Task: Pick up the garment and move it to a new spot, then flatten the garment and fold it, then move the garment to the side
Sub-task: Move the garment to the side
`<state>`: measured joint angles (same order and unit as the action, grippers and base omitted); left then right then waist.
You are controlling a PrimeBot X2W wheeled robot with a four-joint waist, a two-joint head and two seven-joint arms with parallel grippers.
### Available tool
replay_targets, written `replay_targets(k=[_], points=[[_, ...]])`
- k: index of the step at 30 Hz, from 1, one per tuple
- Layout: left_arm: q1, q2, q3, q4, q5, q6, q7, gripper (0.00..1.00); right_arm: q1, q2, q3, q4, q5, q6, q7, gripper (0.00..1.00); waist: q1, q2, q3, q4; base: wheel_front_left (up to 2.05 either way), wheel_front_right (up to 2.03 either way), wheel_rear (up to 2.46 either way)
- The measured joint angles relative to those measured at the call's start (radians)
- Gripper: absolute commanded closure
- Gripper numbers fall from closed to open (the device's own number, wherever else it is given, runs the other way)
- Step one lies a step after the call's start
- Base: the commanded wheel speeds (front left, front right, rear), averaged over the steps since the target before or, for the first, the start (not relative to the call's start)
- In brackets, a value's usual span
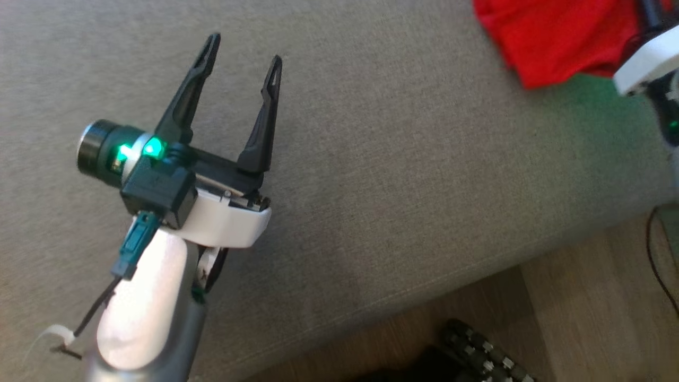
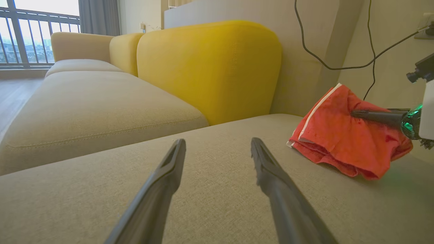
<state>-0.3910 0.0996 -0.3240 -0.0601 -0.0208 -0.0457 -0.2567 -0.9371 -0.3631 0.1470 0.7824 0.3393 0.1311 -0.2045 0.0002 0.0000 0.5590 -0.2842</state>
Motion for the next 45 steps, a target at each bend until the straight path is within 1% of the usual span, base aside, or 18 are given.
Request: replay_targets(k=[5,7,18,19,20,21,22,31,36,38,42,45], points=[[-0.022,0.003,-0.006,-0.012,0.002,-0.006,0.000,0.00,-0.021,-0.027,-0.048,0.033,0.018,0.000,-0.028,1.00,-0.0001,0.0000,0.047,-0.023,0.00,0.00,0.00],[-0.023,0.005,-0.009,-0.015,0.002,-0.006,0.000,0.00,-0.022,-0.027,-0.052,0.035,0.035,0.000,-0.035,1.00,-0.0001,0.0000,0.058,-0.028,0.00,0.00,0.00],[-0.022,0.013,-0.013,-0.015,0.001,0.002,0.000,0.00,-0.039,-0.026,-0.065,0.037,0.030,0.000,-0.047,1.00,-0.0002,0.0000,0.070,-0.035,0.00,0.00,0.00],[-0.022,0.013,-0.014,-0.014,0.001,0.002,0.000,0.00,-0.039,-0.026,-0.073,0.036,0.025,0.000,-0.047,0.80,-0.0002,0.0000,0.069,-0.034,0.00,0.00,0.00],[-0.022,0.012,-0.014,-0.014,0.000,0.003,0.000,0.00,-0.039,-0.026,-0.080,0.036,0.021,0.000,-0.047,0.54,-0.0002,0.0000,0.068,-0.033,0.00,0.00,0.00],[-0.022,0.012,-0.015,-0.014,0.000,0.003,0.000,0.00,-0.039,-0.026,-0.082,0.035,0.017,0.000,-0.047,0.10,-0.0002,0.0000,0.065,-0.031,0.00,0.00,0.00],[-0.022,0.012,-0.016,-0.014,0.000,0.005,0.000,0.00,-0.038,-0.026,-0.085,0.030,0.007,0.000,-0.048,0.00,-0.0002,0.0000,0.064,-0.029,0.00,0.00,0.00],[-0.020,0.000,-0.018,-0.009,-0.019,0.017,0.000,0.00,-0.033,-0.017,-0.149,-0.018,-0.060,0.000,-0.048,0.00,-0.0002,0.0000,0.031,-0.008,0.00,0.00,0.00],[-0.004,-0.012,-0.016,-0.002,-0.042,0.028,0.000,0.00,0.003,0.011,-0.160,-0.105,-0.088,0.000,-0.048,0.00,-0.0003,0.0000,-0.019,0.007,0.00,0.00,0.00],[0.013,-0.019,-0.013,0.000,-0.054,0.030,0.000,0.00,0.039,0.027,-0.151,-0.146,-0.099,0.000,-0.048,0.00,-0.0003,0.0000,-0.048,0.015,0.00,0.00,0.00],[0.043,-0.035,-0.003,0.001,-0.076,0.048,0.000,0.00,0.115,0.063,-0.138,-0.239,-0.107,0.000,-0.048,0.00,-0.0003,0.0000,-0.110,0.040,0.00,0.00,0.00],[0.063,-0.042,0.010,0.000,-0.094,0.061,0.000,0.00,0.167,0.078,-0.127,-0.298,-0.128,0.000,-0.051,0.00,-0.0004,0.0000,-0.157,0.066,0.00,0.00,0.00]])
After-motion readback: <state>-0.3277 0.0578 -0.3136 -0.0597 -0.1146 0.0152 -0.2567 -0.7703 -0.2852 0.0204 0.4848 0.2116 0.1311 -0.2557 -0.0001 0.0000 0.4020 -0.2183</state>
